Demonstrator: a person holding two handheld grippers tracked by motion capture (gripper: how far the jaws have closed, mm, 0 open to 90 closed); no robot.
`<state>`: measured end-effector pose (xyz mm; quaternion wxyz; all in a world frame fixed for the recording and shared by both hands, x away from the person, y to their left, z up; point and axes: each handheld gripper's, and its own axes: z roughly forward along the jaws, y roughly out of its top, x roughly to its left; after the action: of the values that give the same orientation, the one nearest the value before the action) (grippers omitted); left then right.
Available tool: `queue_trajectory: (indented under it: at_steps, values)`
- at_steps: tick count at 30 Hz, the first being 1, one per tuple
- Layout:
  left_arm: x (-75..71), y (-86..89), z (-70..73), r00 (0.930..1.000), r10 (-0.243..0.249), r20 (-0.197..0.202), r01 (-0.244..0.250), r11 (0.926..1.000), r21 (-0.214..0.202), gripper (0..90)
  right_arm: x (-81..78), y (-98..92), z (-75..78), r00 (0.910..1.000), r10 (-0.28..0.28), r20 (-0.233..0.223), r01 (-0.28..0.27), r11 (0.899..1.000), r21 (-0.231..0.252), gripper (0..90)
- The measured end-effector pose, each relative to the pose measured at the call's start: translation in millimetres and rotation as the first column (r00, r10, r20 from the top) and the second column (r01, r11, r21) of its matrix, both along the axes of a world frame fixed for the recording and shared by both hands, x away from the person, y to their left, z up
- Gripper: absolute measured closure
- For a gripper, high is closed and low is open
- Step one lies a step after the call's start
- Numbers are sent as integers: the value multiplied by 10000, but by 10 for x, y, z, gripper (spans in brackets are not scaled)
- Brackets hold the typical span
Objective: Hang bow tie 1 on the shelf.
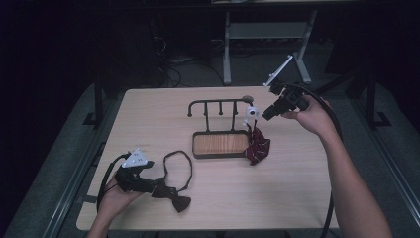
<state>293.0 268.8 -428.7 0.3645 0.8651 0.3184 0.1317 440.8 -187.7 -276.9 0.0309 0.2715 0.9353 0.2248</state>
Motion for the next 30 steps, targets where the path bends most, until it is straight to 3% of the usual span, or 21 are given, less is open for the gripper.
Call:
queue_trajectory:
  at_steps: [30]
  values:
    - [0,-10,-14,10000,-22,-36,23,10000,24,245,-191,-176,-302,9984,348,-441,-318,9973,662,653]
